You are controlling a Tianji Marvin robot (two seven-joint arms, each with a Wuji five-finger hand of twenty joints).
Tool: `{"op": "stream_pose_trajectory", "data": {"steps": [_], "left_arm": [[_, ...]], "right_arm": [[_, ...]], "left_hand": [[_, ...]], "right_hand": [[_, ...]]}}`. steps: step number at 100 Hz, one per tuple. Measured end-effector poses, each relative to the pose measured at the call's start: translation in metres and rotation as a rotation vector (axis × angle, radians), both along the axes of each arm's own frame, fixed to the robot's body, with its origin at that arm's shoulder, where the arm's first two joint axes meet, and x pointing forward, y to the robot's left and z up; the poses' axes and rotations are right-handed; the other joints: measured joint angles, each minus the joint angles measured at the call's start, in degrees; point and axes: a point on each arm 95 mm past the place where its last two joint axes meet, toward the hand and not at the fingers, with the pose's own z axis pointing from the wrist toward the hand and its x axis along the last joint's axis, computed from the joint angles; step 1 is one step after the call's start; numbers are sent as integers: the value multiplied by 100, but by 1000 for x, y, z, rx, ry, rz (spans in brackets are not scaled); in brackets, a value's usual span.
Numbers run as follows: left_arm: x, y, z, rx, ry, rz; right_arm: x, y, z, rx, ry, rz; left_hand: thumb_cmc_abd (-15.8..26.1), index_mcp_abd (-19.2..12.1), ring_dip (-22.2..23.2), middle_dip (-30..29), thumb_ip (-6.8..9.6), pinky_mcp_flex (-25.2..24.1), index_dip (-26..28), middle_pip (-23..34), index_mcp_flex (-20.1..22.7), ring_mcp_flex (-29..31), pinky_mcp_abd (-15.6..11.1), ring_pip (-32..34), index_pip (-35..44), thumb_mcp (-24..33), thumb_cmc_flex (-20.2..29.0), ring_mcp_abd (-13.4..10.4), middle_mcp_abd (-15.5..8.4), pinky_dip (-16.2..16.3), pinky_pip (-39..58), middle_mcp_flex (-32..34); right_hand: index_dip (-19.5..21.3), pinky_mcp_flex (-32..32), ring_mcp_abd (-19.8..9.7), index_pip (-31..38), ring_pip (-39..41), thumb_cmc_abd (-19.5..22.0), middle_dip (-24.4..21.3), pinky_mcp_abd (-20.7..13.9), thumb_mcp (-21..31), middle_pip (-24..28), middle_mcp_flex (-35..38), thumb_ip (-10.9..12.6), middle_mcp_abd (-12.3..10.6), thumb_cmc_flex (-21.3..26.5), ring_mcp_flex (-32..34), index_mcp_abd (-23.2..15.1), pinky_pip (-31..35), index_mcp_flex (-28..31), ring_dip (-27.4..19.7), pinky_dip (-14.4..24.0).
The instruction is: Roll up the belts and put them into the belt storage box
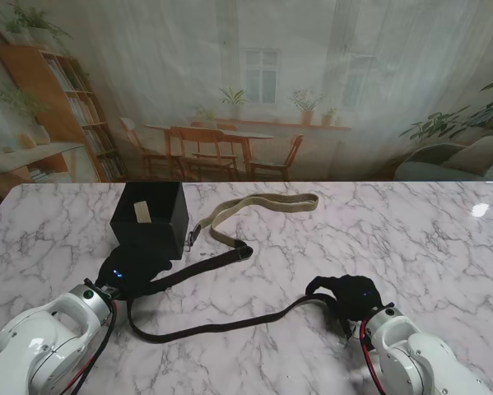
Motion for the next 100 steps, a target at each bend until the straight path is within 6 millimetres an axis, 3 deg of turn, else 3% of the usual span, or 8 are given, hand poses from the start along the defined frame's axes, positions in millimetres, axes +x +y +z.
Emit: {"op": "stream_pose_trajectory", "data": {"steps": [2, 8, 18, 27, 40, 77, 88, 100], "left_arm": [[0, 0, 0, 0, -1, 0], [0, 0, 0, -2, -3, 0], [0, 1, 0, -4, -6, -1], [0, 1, 0, -4, -6, 0], [0, 1, 0, -5, -5, 0], [1, 1, -1, -6, 2, 2], [1, 1, -1, -7, 2, 2], [1, 1, -1, -7, 2, 2]], "right_arm": [[0, 0, 0, 4, 1, -1], [0, 1, -1, 5, 19, -10], [0, 1, -2, -2, 67, -50], [-1, 2, -1, -9, 85, -54], [-3, 1, 0, -22, 83, -39], [-10, -24, 23, -96, -109, 10], [-10, -31, 30, -238, -211, 54], [-10, -45, 34, -329, -232, 63]], "left_hand": [[0, 0, 0, 0, 0, 0, 0, 34, 0, 1, 1, 0, 0, 0, 0, 0, 0, 0, 0, 0], [0, 1, 0, 1, 0, 0, 0, 39, 0, 1, 1, 0, 0, 0, 0, 1, 0, 0, 0, 0], [0, 2, 0, 3, 0, 0, 0, 39, 0, 1, 2, -1, 0, 0, 0, 1, 0, 0, 0, 0], [0, 3, 0, 4, 0, 0, 0, 39, 0, 2, 2, -1, 0, 0, 0, 2, 0, 0, 0, 0], [6, 4, 0, 5, 0, 0, 0, 39, 0, 2, 3, -1, 0, 0, 0, 6, 0, 0, 0, 0], [73, 7, 0, 6, 0, 0, -2, 40, 0, 3, 5, -1, 0, -6, 1, 18, 0, 0, 0, 0], [73, 7, 0, 6, 0, 0, -8, 40, 0, 4, 6, -1, 1, -6, 2, 18, 0, 0, 0, 0], [74, 7, 0, 7, 0, 0, -16, 40, 0, 4, 6, -1, 1, -6, 2, 18, 0, 0, 0, 0]], "right_hand": [[0, 45, 5, -53, 12, 0, -27, 19, 9, 0, 0, 0, 0, 0, 0, 73, 43, -188, -35, -53], [-9, 168, 51, -156, 111, 0, -210, 35, 91, 0, 1, 0, 1, -6, 0, 1027, 84, -775, -113, -175], [-91, 175, 114, -195, 94, 71, -458, 104, 132, -95, 3, 10, 6, -46, 0, 1728, 84, -1037, -222, -274], [-303, -402, 216, -291, -907, 419, -589, 152, -611, -524, -243, 123, 65, -912, -53, 2072, -35, -1039, -621, -283], [-392, -949, 248, -450, -1587, 475, -472, 90, -1168, -591, -677, 153, 121, -1342, -194, 2078, -128, -1026, -609, -73], [-429, -1132, 218, -449, -1740, 600, -471, 18, -1407, -642, -796, 181, 120, -1624, -263, 2067, -207, -384, -466, -1], [-429, -1332, 105, -678, -2003, 600, -482, -130, -1409, -965, -1284, 181, 39, -1615, -568, 1480, -380, -648, -465, 0], [-464, -1644, -174, -888, -2305, 591, -667, -280, -1341, -1696, -2555, 181, -37, -1292, -1103, 572, -578, -1255, -464, 14]]}}
